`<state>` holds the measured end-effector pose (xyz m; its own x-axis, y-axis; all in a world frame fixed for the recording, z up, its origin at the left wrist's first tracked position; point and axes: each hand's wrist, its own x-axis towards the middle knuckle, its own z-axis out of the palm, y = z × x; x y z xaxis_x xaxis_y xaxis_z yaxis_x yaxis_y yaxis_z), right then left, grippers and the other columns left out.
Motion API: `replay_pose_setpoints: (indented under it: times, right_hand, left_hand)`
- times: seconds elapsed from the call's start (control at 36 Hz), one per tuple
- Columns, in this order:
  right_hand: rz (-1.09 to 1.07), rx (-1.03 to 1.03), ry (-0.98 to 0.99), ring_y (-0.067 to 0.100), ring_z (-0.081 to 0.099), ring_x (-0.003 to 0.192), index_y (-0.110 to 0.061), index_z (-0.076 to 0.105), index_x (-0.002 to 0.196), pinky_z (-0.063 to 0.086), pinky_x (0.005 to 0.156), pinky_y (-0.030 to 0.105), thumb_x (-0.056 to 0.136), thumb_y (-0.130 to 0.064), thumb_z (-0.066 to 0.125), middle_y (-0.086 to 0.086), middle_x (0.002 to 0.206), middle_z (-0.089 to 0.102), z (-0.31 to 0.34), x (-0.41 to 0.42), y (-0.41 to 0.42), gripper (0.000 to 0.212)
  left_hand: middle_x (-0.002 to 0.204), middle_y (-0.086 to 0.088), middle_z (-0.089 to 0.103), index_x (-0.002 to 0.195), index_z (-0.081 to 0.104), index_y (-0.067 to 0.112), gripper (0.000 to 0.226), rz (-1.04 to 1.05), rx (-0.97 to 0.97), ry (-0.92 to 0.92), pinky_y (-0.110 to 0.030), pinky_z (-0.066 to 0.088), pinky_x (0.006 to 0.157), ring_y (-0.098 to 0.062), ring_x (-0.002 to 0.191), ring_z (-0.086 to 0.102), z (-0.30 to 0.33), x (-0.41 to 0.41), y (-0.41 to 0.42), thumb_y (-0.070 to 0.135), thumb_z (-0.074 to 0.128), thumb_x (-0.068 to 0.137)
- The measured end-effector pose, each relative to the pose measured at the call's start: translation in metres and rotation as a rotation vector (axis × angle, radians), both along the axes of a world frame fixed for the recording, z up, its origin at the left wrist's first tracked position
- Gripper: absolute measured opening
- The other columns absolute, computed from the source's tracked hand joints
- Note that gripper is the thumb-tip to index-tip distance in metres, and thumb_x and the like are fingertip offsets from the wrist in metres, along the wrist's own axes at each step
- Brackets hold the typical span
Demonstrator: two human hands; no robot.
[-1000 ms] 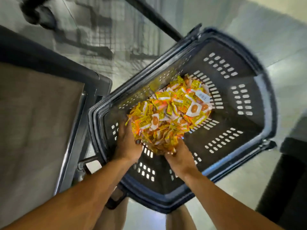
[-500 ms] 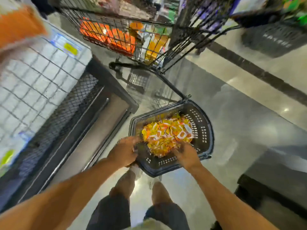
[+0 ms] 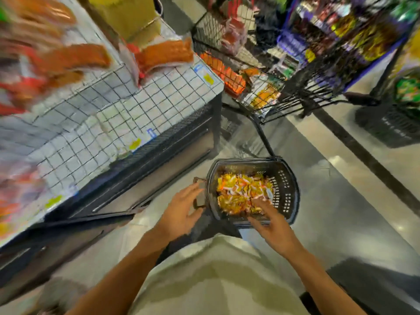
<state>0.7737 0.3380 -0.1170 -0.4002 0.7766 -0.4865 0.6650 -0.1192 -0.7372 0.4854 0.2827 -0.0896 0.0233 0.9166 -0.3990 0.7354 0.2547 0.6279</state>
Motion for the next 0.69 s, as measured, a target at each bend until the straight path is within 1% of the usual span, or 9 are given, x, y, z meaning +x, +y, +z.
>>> replay_pose_setpoints:
  times: [0.06, 0.14, 0.22, 0.31, 0.36, 0.44, 0.5, 0.58, 0.69]
  right_hand:
    - [0.047, 0.046, -0.007, 0.013, 0.047, 0.135, -0.013, 0.055, 0.142, 0.034, 0.11, 0.015, 0.093, -0.023, 0.071, -0.007, 0.143, 0.051, 0.009, -0.015, -0.009, 0.053]
    - [0.094, 0.098, 0.002, 0.013, 0.053, 0.131, -0.02, 0.057, 0.14, 0.044, 0.11, 0.029, 0.094, -0.023, 0.07, -0.008, 0.141, 0.055, 0.018, -0.046, -0.021, 0.048]
    - [0.163, 0.152, 0.002, 0.002, 0.05, 0.129, -0.032, 0.055, 0.139, 0.036, 0.11, 0.013, 0.095, -0.025, 0.07, -0.012, 0.141, 0.056, 0.026, -0.088, -0.037, 0.046]
    - [0.23, 0.174, -0.007, 0.007, 0.049, 0.133, -0.024, 0.056, 0.142, 0.035, 0.115, 0.023, 0.096, -0.029, 0.068, -0.009, 0.144, 0.056, 0.032, -0.141, -0.058, 0.048]
    - [0.264, 0.2, -0.022, 0.005, 0.048, 0.131, -0.024, 0.057, 0.14, 0.031, 0.111, 0.017, 0.095, -0.029, 0.07, -0.012, 0.142, 0.054, 0.039, -0.18, -0.076, 0.048]
    - [0.329, 0.187, -0.001, -0.004, 0.044, 0.128, -0.031, 0.055, 0.141, 0.029, 0.108, 0.013, 0.095, -0.032, 0.07, -0.02, 0.138, 0.051, 0.049, -0.24, -0.105, 0.049]
    - [0.396, 0.192, 0.041, -0.011, 0.042, 0.129, -0.026, 0.057, 0.142, 0.027, 0.108, 0.006, 0.095, -0.029, 0.07, -0.02, 0.141, 0.05, 0.052, -0.275, -0.122, 0.049]
    - [0.469, 0.166, 0.071, -0.003, 0.048, 0.13, -0.026, 0.058, 0.141, 0.035, 0.111, 0.014, 0.095, -0.029, 0.07, -0.019, 0.141, 0.053, 0.061, -0.323, -0.147, 0.048]
    - [0.605, 0.218, 0.153, -0.003, 0.052, 0.127, -0.031, 0.057, 0.136, 0.034, 0.106, 0.005, 0.092, -0.016, 0.074, -0.015, 0.138, 0.058, 0.069, -0.375, -0.177, 0.05]
  left_hand:
    - [0.153, 0.007, 0.035, 0.146, 0.047, 0.019, 0.054, 0.058, 0.032, -0.026, -0.02, 0.016, 0.12, -0.012, 0.145, 0.029, 0.005, -0.017, -0.024, 0.022, 0.066, 0.095]
    - [0.157, 0.008, 0.032, 0.15, 0.04, 0.025, 0.056, 0.125, 0.014, -0.018, -0.023, 0.015, 0.122, -0.011, 0.149, 0.024, 0.008, -0.048, -0.066, 0.023, 0.061, 0.098]
    - [0.153, 0.009, 0.036, 0.148, 0.042, 0.024, 0.054, 0.224, 0.061, -0.02, -0.013, 0.009, 0.117, -0.008, 0.146, 0.027, 0.015, -0.082, -0.107, 0.021, 0.061, 0.098]
    - [0.158, 0.005, 0.031, 0.15, 0.039, 0.019, 0.057, 0.317, 0.083, 0.015, -0.005, -0.002, 0.112, -0.007, 0.146, 0.02, 0.023, -0.121, -0.152, 0.022, 0.061, 0.098]
    - [0.16, 0.007, 0.024, 0.153, 0.035, 0.019, 0.059, 0.39, 0.087, 0.031, -0.004, -0.005, 0.111, -0.006, 0.147, 0.012, 0.023, -0.148, -0.187, 0.025, 0.059, 0.099]
    - [0.162, 0.005, 0.026, 0.152, 0.038, 0.022, 0.058, 0.491, 0.092, 0.042, -0.014, 0.001, 0.117, -0.014, 0.152, 0.015, 0.022, -0.19, -0.24, 0.026, 0.06, 0.099]
    - [0.161, 0.004, 0.029, 0.15, 0.041, 0.023, 0.056, 0.554, 0.091, 0.047, -0.023, 0.007, 0.122, -0.018, 0.151, 0.021, 0.02, -0.215, -0.277, 0.024, 0.062, 0.097]
    - [0.161, 0.002, 0.031, 0.15, 0.041, 0.023, 0.057, 0.642, 0.072, 0.082, -0.031, 0.012, 0.123, -0.021, 0.151, 0.023, 0.019, -0.245, -0.331, 0.025, 0.062, 0.097]
    - [0.158, 0.003, 0.036, 0.149, 0.043, 0.024, 0.055, 0.775, 0.082, 0.089, -0.037, 0.021, 0.123, -0.021, 0.148, 0.029, 0.024, -0.273, -0.392, 0.026, 0.062, 0.097]
